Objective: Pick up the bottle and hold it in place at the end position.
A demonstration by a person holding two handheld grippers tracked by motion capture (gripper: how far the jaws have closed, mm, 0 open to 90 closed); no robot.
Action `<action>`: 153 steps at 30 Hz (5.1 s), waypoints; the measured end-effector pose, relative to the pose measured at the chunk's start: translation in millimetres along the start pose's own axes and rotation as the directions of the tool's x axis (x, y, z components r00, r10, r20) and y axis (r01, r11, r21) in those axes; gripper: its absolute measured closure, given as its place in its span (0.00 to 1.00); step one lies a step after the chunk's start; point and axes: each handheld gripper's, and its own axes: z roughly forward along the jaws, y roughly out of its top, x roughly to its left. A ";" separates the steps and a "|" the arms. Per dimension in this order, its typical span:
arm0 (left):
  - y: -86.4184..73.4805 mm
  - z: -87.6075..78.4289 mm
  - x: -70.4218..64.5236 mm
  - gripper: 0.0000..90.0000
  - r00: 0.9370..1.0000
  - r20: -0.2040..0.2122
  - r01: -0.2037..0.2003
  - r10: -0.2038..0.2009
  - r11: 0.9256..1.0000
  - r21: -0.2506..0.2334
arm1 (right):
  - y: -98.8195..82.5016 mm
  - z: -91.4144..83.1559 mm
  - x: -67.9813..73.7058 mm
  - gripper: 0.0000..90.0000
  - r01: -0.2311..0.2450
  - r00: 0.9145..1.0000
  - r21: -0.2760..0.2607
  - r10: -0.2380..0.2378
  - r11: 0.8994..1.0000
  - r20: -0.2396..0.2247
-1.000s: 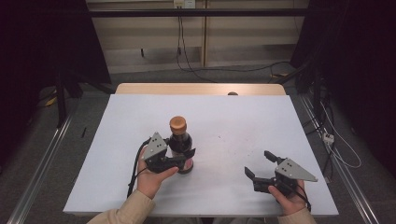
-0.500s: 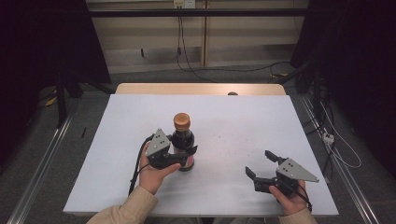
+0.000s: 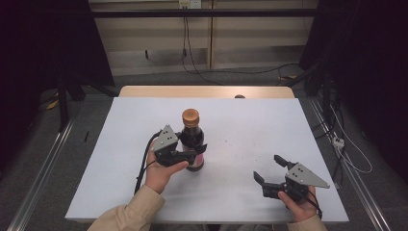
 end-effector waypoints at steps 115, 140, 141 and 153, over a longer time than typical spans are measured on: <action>11.1 98.1 58.9 0.33 0.999 -0.032 -0.023 0.024 1.000 0.015 | -3.6 -2.1 -2.9 0.08 -0.036 0.999 -0.005 0.036 0.999 -0.019; 6.3 95.9 61.3 0.33 0.999 0.021 -0.037 0.037 0.999 0.000 | -5.6 -1.6 -3.9 0.08 -0.038 0.999 0.010 0.039 0.999 -0.013; 6.5 95.4 61.8 0.33 0.999 0.023 -0.047 0.046 0.999 0.007 | -5.7 -1.6 -4.0 0.08 -0.038 0.999 0.011 0.038 0.999 -0.013; 6.5 94.0 61.8 0.33 0.998 0.026 -0.050 0.049 0.999 0.017 | -4.6 1.0 -3.4 0.08 -0.035 0.999 0.017 0.035 0.999 -0.012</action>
